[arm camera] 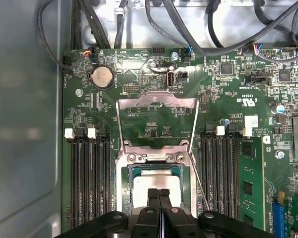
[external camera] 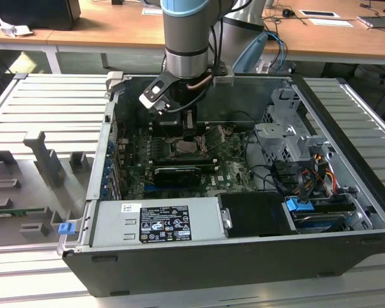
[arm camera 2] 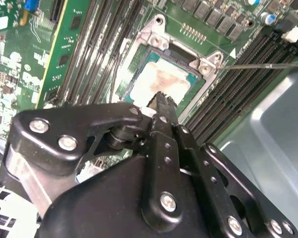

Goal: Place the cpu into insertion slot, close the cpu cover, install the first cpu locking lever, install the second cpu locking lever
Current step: 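Close the cpu cover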

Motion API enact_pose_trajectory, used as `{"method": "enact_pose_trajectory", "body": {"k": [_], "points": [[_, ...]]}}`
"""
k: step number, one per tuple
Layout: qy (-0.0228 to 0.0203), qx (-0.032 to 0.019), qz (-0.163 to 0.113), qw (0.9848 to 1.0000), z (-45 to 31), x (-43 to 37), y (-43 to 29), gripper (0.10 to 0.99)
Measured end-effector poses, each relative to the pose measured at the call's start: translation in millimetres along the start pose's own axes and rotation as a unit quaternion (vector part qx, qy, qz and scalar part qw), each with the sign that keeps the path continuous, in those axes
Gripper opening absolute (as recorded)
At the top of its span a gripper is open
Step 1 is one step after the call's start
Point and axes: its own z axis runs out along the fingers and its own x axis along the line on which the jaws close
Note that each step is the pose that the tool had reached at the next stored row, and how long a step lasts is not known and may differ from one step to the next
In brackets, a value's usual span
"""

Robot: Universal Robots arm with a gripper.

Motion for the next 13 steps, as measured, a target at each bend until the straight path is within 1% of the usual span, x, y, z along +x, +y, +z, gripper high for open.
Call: {"method": "enact_pose_trajectory", "body": {"k": [7, 10, 13], "points": [[0.0002, 0.0006, 0.0, 1.0, -7.7, 0.0, 0.6, 0.106], [-0.0005, 0.0006, 0.0, 1.0, -7.5, 0.5, 4.5, 0.106], [-0.0011, 0.0008, 0.0, 1.0, -8.3, 0.5, 6.4, 0.106]]}}
